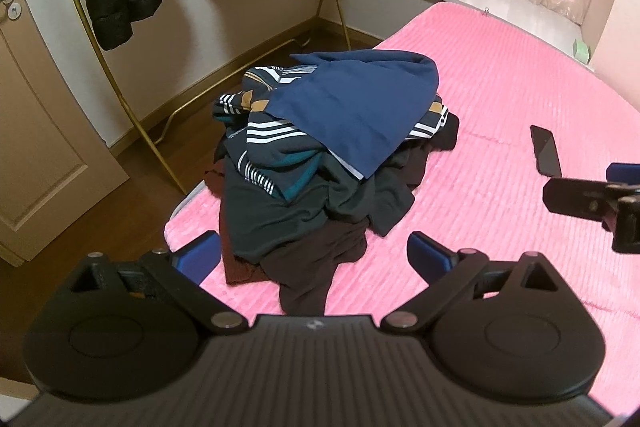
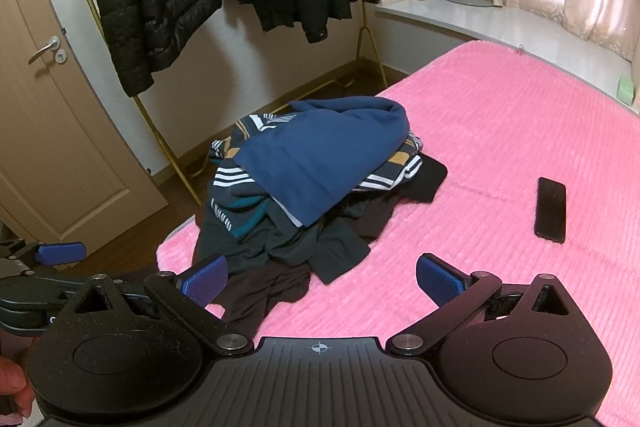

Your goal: Fold clothes

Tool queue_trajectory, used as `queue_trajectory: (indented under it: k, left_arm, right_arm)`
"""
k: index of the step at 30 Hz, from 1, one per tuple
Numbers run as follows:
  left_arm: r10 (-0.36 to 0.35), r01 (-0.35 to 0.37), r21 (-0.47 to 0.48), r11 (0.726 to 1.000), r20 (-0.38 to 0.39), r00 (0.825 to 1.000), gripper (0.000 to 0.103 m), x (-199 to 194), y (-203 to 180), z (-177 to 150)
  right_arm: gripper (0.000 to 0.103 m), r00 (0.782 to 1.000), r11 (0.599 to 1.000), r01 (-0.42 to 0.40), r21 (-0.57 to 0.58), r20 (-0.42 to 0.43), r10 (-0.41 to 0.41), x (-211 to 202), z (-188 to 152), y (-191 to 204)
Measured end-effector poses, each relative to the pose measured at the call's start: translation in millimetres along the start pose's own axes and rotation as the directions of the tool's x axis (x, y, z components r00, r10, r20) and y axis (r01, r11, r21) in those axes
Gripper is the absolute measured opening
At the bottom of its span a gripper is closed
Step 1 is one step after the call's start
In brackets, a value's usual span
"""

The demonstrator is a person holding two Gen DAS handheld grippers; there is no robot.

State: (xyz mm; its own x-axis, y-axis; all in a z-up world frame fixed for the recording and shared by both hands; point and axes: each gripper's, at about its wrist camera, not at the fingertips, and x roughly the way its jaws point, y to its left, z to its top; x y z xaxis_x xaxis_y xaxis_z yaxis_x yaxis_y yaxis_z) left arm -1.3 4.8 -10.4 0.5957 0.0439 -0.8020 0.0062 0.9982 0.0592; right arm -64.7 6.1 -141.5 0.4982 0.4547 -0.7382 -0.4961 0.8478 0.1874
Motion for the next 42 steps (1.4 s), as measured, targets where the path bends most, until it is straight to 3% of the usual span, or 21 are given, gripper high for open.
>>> queue_trajectory:
  k: [22, 32, 42]
  left_arm:
    - [-0.043, 0.045, 0.066, 0.997, -0.038, 0.998, 0.098, 10, 10, -4]
    - [-0.029, 0.033, 0.065, 0.997, -0.060, 0.998, 0.098, 20, -11, -4]
    - [0.045, -0.039, 0.123, 0.992, -0.044, 0.998, 0.099, 29, -25, -7]
  right_arm:
    - [0.103, 0.998, 0.996, 0.064, 0.064, -0.025, -0.063, -4, -16, 7]
    - [0.103, 0.998, 0.997, 0.050, 0.051, -0.038, -0.048, -2, -13, -25]
    - [0.103, 0.997, 0.999, -0.015, -0.045, -0.070, 0.012, 25, -3, -66]
